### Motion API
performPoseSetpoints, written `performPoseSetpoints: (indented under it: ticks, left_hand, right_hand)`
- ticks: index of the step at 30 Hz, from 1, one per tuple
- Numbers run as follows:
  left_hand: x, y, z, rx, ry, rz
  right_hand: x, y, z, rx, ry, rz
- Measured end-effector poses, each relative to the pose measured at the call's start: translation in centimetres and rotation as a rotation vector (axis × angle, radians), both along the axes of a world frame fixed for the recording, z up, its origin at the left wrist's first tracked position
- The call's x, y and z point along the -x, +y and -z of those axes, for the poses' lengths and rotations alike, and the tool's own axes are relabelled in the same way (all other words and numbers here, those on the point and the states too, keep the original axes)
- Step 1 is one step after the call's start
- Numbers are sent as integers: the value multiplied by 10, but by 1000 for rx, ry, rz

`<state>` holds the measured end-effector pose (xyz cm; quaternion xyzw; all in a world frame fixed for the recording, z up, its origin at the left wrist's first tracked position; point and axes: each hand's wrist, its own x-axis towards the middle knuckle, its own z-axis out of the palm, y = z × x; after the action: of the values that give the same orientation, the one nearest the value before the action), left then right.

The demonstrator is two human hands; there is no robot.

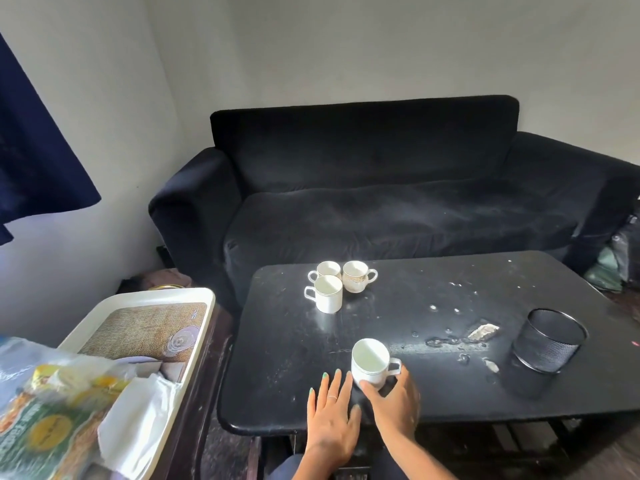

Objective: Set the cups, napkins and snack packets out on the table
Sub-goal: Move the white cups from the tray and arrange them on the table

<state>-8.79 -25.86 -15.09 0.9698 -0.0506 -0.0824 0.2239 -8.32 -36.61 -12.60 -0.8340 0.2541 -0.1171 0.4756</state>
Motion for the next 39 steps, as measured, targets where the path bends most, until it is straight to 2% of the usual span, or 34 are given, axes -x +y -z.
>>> performPoseSetpoints:
  ticks: [5,12,17,24,39]
  left_hand:
    - [-12,-4,3,114,-85,-161]
    - [-48,-1,7,47,-189,-334]
    - [-91,10,6,-14,-202,-317]
    - [-131,9,8,-45,-233,-337]
    - [-145,8,11,-42,-266,-348]
  right_hand:
    - [-14,3,11,72,-43,9]
    - [-50,-8,31,274,-82,-43]
    - [-88,-13,35,359,-94,-29]
    - [-136,-15,34,376,-111,-26]
    - [-172,-12,36,338,-145,-8]
